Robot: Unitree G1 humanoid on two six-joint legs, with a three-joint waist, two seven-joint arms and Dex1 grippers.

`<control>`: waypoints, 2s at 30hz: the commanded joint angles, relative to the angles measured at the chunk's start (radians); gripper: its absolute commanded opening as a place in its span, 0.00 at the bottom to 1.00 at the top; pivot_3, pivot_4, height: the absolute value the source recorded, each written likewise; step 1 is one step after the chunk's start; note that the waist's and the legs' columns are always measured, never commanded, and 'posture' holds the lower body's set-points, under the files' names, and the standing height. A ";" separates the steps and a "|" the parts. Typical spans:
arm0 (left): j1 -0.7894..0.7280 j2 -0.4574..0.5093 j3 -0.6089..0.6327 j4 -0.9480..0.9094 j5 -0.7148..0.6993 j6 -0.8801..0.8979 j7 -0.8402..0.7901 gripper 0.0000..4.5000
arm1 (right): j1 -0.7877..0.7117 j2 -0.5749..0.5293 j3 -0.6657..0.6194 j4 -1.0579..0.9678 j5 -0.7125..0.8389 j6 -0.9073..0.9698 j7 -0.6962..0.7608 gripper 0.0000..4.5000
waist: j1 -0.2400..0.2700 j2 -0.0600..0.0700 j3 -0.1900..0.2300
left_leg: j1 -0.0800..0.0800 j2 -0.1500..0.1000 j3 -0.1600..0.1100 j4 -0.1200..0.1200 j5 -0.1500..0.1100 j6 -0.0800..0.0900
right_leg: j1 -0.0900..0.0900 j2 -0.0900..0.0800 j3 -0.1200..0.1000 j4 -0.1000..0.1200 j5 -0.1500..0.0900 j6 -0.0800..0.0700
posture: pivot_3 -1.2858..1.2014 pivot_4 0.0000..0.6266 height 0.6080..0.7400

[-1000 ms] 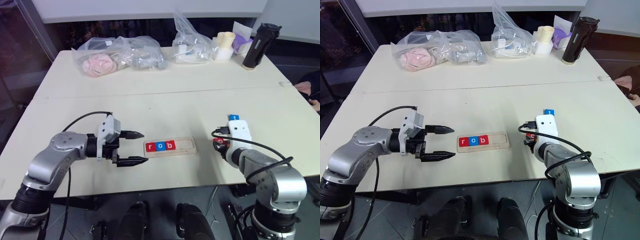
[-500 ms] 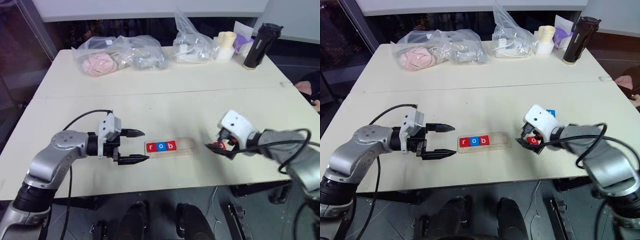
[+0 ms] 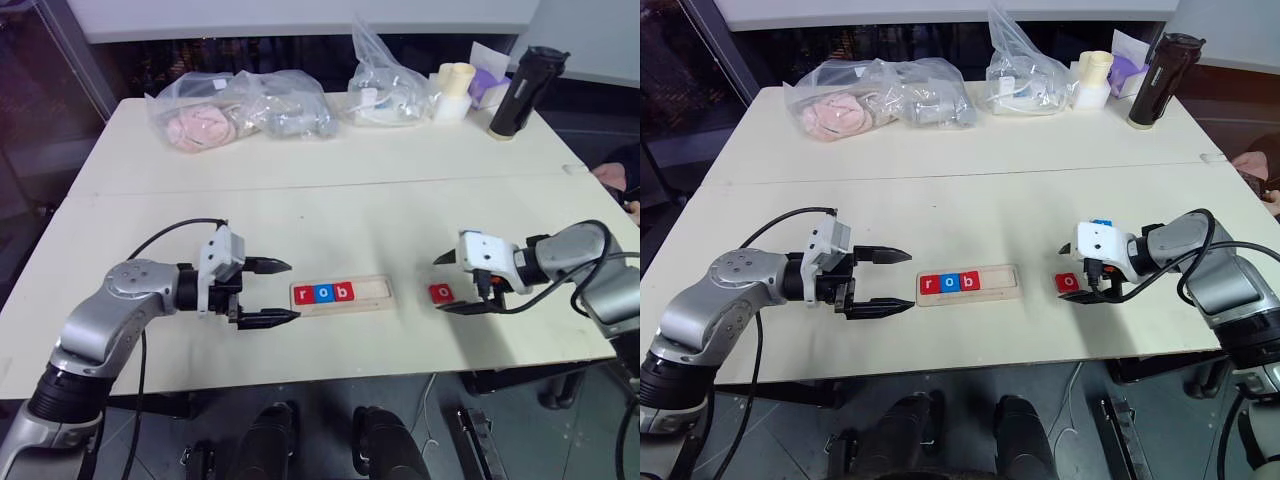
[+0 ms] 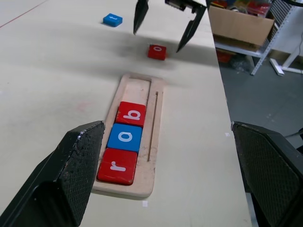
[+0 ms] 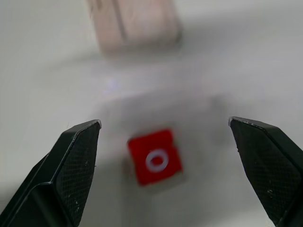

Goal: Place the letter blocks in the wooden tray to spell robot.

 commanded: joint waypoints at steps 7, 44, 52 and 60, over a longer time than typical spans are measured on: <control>-0.008 0.007 0.014 -0.031 -0.004 -0.009 -0.002 1.00 | -0.027 0.054 -0.016 0.133 -0.049 -0.051 0.008 0.99 | 0.000 0.000 0.000 | 0.000 0.000 0.000 0.001 0.000 0.000 | -0.001 0.000 0.001 0.002 0.000 0.000 | 0.52 0.24 0.88; 0.056 0.023 0.050 -0.099 -0.027 0.023 0.052 1.00 | -0.207 0.300 0.120 0.033 -0.103 0.004 0.058 0.25 | 0.019 0.000 0.000 | 0.000 -0.001 0.001 0.008 0.000 -0.001 | -0.003 0.001 0.003 0.012 0.000 -0.001 | 0.52 0.24 0.88; 0.055 0.020 0.048 -0.103 -0.026 0.025 0.056 1.00 | -0.211 0.321 0.123 0.038 -0.116 0.003 0.062 0.25 | 0.018 0.000 0.000 | 0.000 -0.001 0.001 0.007 0.000 -0.001 | -0.003 0.001 0.003 0.012 0.000 -0.001 | 0.52 0.24 0.88; 0.060 0.020 0.048 -0.107 -0.029 0.026 0.057 1.00 | -0.224 0.340 0.120 0.067 -0.132 -0.011 0.056 0.25 | 0.019 0.000 0.000 | 0.001 -0.001 0.001 0.008 0.000 -0.001 | -0.003 0.001 0.003 0.013 0.000 -0.001 | 0.52 0.24 0.88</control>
